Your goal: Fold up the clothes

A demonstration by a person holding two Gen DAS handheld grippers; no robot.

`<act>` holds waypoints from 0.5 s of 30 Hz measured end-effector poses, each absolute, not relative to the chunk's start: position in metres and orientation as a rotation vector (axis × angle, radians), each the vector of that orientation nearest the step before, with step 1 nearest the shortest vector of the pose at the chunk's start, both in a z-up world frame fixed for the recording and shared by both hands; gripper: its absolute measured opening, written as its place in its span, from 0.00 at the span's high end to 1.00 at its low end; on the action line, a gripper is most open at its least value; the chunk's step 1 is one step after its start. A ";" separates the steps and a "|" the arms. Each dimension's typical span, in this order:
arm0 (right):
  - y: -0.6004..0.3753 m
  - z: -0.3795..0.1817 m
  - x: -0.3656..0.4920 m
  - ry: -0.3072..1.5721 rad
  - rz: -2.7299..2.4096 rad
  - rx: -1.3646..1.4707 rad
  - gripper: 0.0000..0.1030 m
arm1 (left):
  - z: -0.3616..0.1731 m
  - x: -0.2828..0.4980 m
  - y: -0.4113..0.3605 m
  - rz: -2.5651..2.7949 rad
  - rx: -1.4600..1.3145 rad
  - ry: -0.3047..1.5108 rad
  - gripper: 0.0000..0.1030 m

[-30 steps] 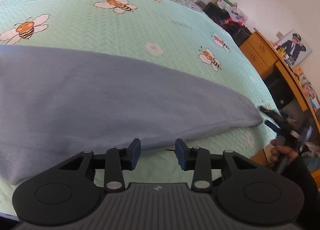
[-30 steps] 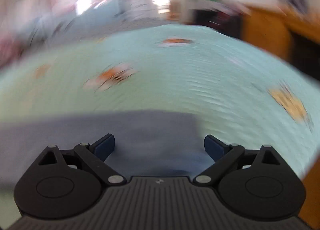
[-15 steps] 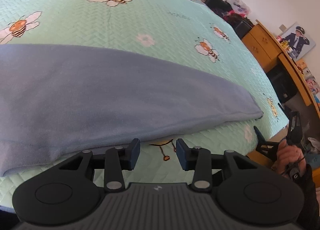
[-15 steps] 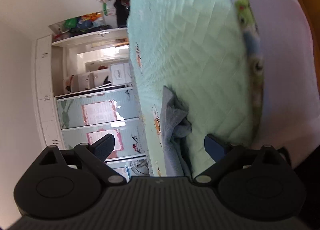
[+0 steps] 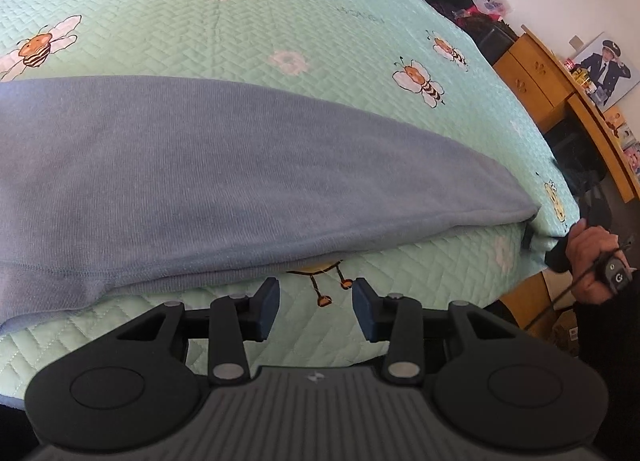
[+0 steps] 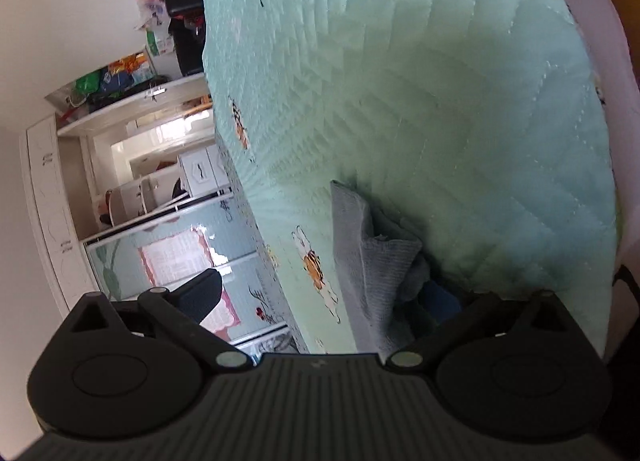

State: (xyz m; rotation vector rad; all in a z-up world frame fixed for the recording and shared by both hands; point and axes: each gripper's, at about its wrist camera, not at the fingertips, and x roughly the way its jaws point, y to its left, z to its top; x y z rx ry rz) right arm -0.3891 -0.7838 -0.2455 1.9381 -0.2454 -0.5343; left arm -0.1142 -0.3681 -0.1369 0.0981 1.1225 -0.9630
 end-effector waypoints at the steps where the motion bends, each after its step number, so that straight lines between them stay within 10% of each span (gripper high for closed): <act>1: -0.787 -0.244 -0.389 -0.244 -0.507 1.916 0.58 | -0.137 -0.115 -0.369 -0.960 0.103 1.123 0.58; 2: -0.787 -0.242 -0.392 -0.224 -0.491 1.890 0.83 | -0.137 -0.115 -0.369 -0.957 0.105 1.123 0.58; 5: -0.803 -0.200 -0.394 -0.176 -0.542 1.604 1.00 | -0.136 -0.116 -0.370 -0.951 0.109 1.123 0.58; 9: -0.807 -0.141 -0.398 -0.089 -0.695 1.136 1.00 | -0.137 -0.116 -0.372 -0.947 0.108 1.125 0.58; 12: -0.808 -0.178 -0.414 -0.068 -0.629 1.364 0.87 | -0.138 -0.118 -0.373 -0.950 0.111 1.127 0.58; 15: -0.784 -0.215 -0.428 -0.064 -0.603 1.516 0.48 | -0.141 -0.119 -0.375 -0.948 0.122 1.136 0.57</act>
